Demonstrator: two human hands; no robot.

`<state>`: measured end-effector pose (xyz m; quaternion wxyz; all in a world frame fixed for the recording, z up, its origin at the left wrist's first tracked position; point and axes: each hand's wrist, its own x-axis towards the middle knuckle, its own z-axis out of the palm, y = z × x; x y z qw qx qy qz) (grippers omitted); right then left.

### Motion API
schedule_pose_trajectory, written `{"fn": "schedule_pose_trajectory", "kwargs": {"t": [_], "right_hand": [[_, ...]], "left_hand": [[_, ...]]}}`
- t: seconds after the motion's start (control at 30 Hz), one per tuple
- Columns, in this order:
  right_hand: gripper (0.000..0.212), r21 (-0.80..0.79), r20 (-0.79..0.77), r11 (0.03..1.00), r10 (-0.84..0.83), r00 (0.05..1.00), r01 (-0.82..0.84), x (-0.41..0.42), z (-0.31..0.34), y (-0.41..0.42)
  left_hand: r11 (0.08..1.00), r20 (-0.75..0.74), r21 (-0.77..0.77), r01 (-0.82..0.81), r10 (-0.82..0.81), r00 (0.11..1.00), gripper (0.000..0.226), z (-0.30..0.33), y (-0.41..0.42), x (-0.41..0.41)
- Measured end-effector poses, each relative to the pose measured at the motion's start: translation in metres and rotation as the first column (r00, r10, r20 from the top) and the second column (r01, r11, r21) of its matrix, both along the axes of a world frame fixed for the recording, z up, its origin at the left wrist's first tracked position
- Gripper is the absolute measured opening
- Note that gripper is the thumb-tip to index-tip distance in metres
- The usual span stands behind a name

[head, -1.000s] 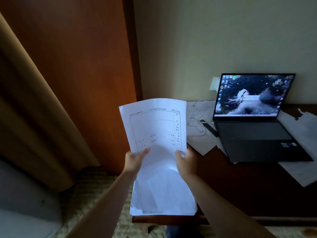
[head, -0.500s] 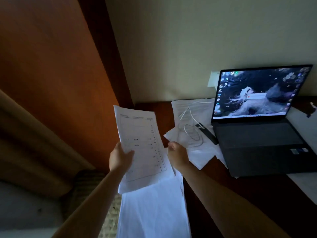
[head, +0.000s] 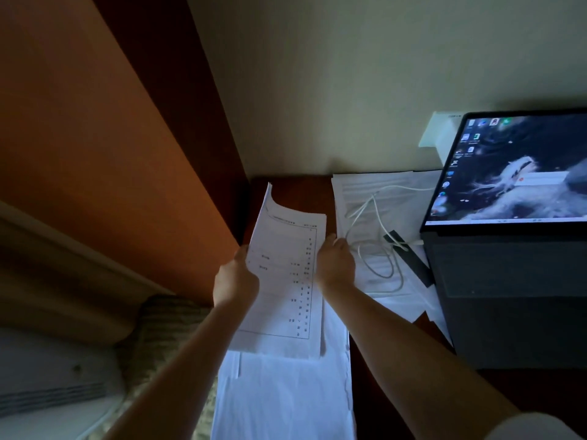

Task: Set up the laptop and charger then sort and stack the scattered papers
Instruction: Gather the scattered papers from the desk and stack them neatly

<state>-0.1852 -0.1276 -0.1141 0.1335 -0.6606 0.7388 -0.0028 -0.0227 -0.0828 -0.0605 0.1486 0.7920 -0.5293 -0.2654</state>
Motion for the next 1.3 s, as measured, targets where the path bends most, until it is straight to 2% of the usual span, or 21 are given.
{"fn": "schedule_pose_trajectory", "kwargs": {"t": [0.13,0.23,0.3,0.4,0.5,0.57,0.63,0.73,0.8,0.87,1.1,1.17,1.3], "right_hand": [[0.036,-0.041,0.003,0.997,-0.07,0.998,0.071,0.003,0.001,-0.006],[0.059,0.168,0.092,0.986,-0.042,0.995,0.026,0.0,0.006,-0.005],[0.07,0.214,0.073,0.977,-0.006,0.997,-0.01,-0.003,0.009,-0.006],[0.057,0.148,-0.099,0.983,0.124,0.987,-0.108,-0.004,0.005,-0.007],[0.048,0.081,-0.151,0.987,0.153,0.977,-0.142,-0.008,0.003,-0.008],[0.037,0.031,-0.11,0.988,0.153,0.982,-0.15,-0.011,0.013,-0.005],[0.024,-0.06,0.015,0.995,0.077,0.997,-0.075,-0.012,0.026,-0.004],[0.028,-0.169,0.175,0.978,-0.095,0.98,0.125,-0.014,0.044,-0.017],[0.033,-0.217,0.229,0.958,-0.136,0.964,0.187,-0.016,0.052,-0.028],[0.035,-0.227,0.263,0.952,-0.141,0.954,0.204,-0.018,0.056,-0.034],[0.033,-0.184,0.192,0.976,-0.081,0.978,0.117,-0.016,0.046,-0.034],[0.031,-0.171,0.193,0.979,-0.073,0.978,0.107,-0.019,0.045,-0.035],[0.026,-0.116,0.197,0.989,-0.067,0.978,0.091,-0.022,0.039,-0.03]], "left_hand": [[0.996,0.108,-0.065,-0.06,0.066,0.992,0.064,0.0,-0.003,0.002],[0.99,0.135,-0.113,-0.08,0.096,0.986,0.066,0.004,-0.007,0.002],[0.99,0.118,-0.125,-0.071,0.086,0.989,0.064,0.003,-0.009,0.002],[0.989,0.056,-0.128,-0.072,0.08,0.995,0.062,0.002,-0.011,-0.002],[0.986,0.012,-0.127,-0.103,0.105,0.994,0.062,0.002,-0.013,-0.002],[0.985,-0.002,-0.128,-0.12,0.121,0.993,0.063,0.002,-0.012,0.002],[0.981,-0.021,-0.133,-0.141,0.139,0.99,0.063,0.002,-0.011,0.005],[0.981,-0.065,-0.129,-0.143,0.135,0.989,0.062,-0.002,-0.013,0.008],[0.985,-0.112,-0.106,-0.134,0.122,0.986,0.06,-0.006,-0.016,0.008],[0.987,-0.184,-0.085,-0.138,0.12,0.976,0.06,-0.009,-0.018,0.007],[0.989,-0.359,-0.091,-0.116,0.077,0.93,0.068,-0.014,-0.029,-0.009],[0.99,-0.362,-0.101,-0.094,0.051,0.931,0.074,-0.018,-0.032,-0.014],[0.997,-0.275,-0.081,0.0,-0.022,0.961,0.095,-0.029,-0.039,-0.021]]}}
